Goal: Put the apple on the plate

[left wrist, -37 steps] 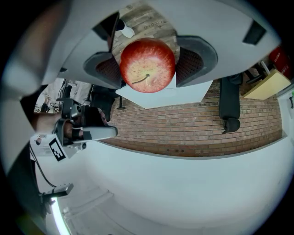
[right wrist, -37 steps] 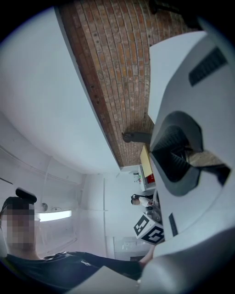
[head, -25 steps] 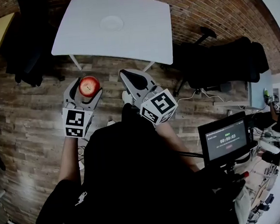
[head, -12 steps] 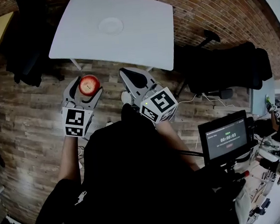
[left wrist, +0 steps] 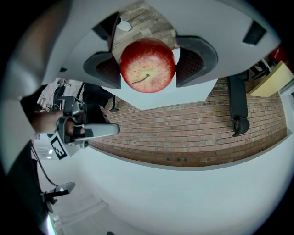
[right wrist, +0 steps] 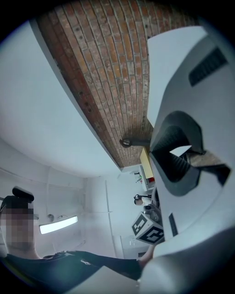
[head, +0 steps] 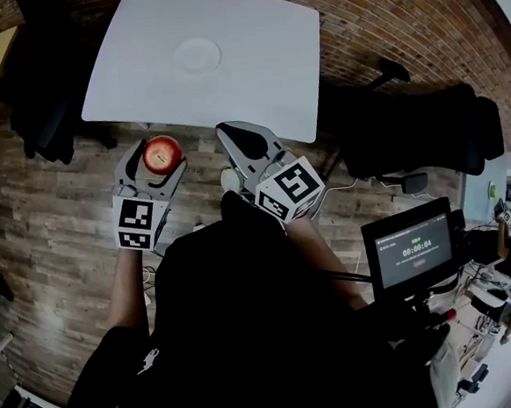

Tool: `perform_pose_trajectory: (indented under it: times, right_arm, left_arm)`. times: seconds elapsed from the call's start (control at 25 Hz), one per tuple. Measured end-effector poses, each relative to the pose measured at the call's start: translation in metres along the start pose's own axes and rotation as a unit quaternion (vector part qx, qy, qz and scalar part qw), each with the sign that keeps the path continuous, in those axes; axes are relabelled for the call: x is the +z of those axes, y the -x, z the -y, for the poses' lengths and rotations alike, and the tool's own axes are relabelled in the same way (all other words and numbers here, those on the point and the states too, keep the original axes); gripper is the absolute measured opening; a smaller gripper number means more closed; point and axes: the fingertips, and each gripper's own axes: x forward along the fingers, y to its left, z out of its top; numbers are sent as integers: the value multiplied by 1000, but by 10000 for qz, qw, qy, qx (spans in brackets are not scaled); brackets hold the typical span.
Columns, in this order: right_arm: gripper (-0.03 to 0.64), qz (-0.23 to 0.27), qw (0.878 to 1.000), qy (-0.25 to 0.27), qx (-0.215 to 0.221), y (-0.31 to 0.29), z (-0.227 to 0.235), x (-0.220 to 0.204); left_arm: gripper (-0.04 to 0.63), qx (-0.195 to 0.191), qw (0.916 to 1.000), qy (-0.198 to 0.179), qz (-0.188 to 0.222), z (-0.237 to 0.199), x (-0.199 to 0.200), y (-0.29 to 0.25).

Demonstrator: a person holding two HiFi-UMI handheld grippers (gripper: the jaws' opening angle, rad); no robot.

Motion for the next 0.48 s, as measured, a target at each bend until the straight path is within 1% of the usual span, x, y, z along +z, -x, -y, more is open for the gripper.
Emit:
perform_pose_trajectory:
  times: [0.08,0.12,0.32,0.48]
  right_arm:
    - [3,-35,10000,-9,56,-5,2,1]
    - [4,-53,9999,-27,83,-8,10,2]
    - [5,-119,9997,-172,147,-16,92,11]
    - [3,-141,9995,-203,207,-17,117,13]
  left_arm:
    - [379,1,10000,14,-24,-3,1,-2]
    - [379,-5,10000,16,-56,-4,4,-10]
    - [379,1,9997,54,-259,-2,31,-82]
    - [379,30,9995,59,-313,0,39,-105]
